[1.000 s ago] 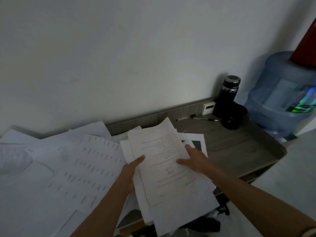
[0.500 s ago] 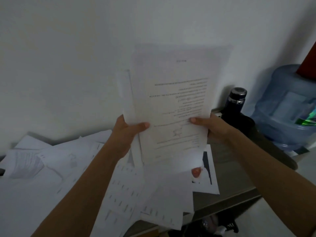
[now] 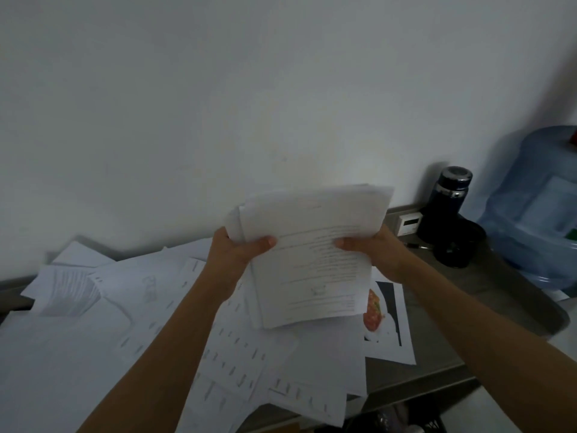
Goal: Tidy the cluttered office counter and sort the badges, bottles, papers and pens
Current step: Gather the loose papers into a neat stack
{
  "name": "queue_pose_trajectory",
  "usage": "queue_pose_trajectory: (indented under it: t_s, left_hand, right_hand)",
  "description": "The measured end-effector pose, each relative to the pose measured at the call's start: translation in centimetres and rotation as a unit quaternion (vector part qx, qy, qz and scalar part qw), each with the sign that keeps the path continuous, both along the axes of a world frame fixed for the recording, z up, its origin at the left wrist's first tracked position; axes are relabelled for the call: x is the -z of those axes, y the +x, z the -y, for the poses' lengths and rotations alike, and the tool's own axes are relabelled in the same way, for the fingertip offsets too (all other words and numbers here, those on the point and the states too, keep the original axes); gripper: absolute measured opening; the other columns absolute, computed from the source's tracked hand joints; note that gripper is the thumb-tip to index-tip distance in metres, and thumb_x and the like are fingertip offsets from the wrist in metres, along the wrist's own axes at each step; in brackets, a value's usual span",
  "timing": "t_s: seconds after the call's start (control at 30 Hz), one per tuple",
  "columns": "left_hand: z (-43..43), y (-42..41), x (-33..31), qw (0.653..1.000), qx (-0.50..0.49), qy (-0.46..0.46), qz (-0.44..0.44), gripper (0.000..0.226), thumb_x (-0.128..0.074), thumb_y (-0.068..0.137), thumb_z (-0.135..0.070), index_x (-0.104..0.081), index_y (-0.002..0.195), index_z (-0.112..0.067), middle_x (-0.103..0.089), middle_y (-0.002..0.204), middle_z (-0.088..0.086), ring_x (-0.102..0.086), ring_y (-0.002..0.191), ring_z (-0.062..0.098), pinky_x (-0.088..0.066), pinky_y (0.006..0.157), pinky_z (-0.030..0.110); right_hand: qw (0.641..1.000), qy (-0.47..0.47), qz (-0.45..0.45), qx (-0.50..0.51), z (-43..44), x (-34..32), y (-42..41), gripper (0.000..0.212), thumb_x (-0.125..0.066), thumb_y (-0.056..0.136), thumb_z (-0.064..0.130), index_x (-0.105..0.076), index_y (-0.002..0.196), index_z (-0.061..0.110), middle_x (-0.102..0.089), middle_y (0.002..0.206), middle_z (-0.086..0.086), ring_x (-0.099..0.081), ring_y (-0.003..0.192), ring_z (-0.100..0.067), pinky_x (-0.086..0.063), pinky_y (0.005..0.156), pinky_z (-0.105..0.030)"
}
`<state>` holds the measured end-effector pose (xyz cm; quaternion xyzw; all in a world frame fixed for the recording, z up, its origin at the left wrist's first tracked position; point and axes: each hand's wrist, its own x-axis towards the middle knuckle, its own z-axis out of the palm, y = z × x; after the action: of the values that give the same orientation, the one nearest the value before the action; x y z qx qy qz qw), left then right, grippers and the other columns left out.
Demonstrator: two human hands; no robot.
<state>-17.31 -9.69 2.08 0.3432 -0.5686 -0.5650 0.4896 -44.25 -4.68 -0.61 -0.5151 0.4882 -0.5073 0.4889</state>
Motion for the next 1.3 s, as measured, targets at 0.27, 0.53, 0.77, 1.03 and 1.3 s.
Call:
queue_pose_trajectory:
  t_s: [0.27, 0.53, 0.77, 1.03, 1.3]
  left_hand:
    - [-0.3, 0.4, 3.3, 0.997, 0.018, 0.069, 0.034, 0.062, -0.087, 0.046, -0.027, -0.070, 0.103, -0.009, -0.074, 0.102, 0.008, -0.070, 0.095, 0.029, -0.059, 0.078, 0.040]
    - [-0.2, 0.0, 4.6, 0.995, 0.060, 0.061, 0.050, 0.046, -0.081, 0.064, -0.008, -0.069, 0.108, -0.011, -0.072, 0.107, 0.010, -0.069, 0.100, 0.027, -0.058, 0.080, 0.043]
    - [-1.0, -5.7, 3.4, 0.994, 0.025, 0.100, 0.029, 0.027, -0.077, 0.074, -0.006, -0.071, 0.098, -0.018, -0.074, 0.101, 0.003, -0.070, 0.093, 0.022, -0.057, 0.081, 0.042]
    - [-2.3, -15.1, 10.0, 0.948, 0.053, 0.122, 0.287, 0.045, -0.042, 0.098, -0.049, -0.062, 0.120, -0.015, -0.065, 0.119, 0.007, -0.060, 0.108, 0.022, -0.044, 0.100, 0.034]
    - [-6.0, -20.9, 17.3, 0.685, 0.183, -0.187, 0.680, 0.075, -0.029, 0.093, -0.065, -0.007, 0.154, -0.028, 0.007, 0.162, 0.006, 0.009, 0.148, 0.028, -0.003, 0.120, 0.051]
  right_hand:
    - [0.997, 0.061, -0.009, -0.055, -0.4, 1.3, -0.4, 0.047, -0.072, 0.080, 0.004, -0.057, 0.125, 0.005, -0.066, 0.120, -0.017, -0.063, 0.112, -0.033, -0.051, 0.093, -0.055]
    - [0.994, 0.080, -0.018, -0.066, -2.4, 2.3, 0.0, 0.047, -0.068, 0.081, 0.000, -0.056, 0.125, 0.009, -0.068, 0.118, -0.009, -0.065, 0.110, -0.025, -0.056, 0.087, -0.042]
    - [0.994, 0.092, 0.040, 0.036, -4.4, 1.8, -3.4, 0.033, -0.066, 0.085, 0.007, -0.064, 0.118, 0.010, -0.070, 0.116, -0.008, -0.066, 0.108, -0.028, -0.055, 0.091, -0.046]
    - [0.958, 0.118, -0.153, 0.214, -6.0, -1.5, -16.0, 0.026, -0.076, 0.081, 0.023, -0.069, 0.100, 0.006, -0.075, 0.092, -0.009, -0.074, 0.076, -0.024, -0.060, 0.066, -0.037]
    - [0.944, 0.224, -0.194, 0.149, -5.4, 2.1, -24.9, 0.020, -0.076, 0.082, 0.016, -0.068, 0.099, 0.010, -0.073, 0.095, -0.007, -0.072, 0.080, -0.022, -0.058, 0.063, -0.029]
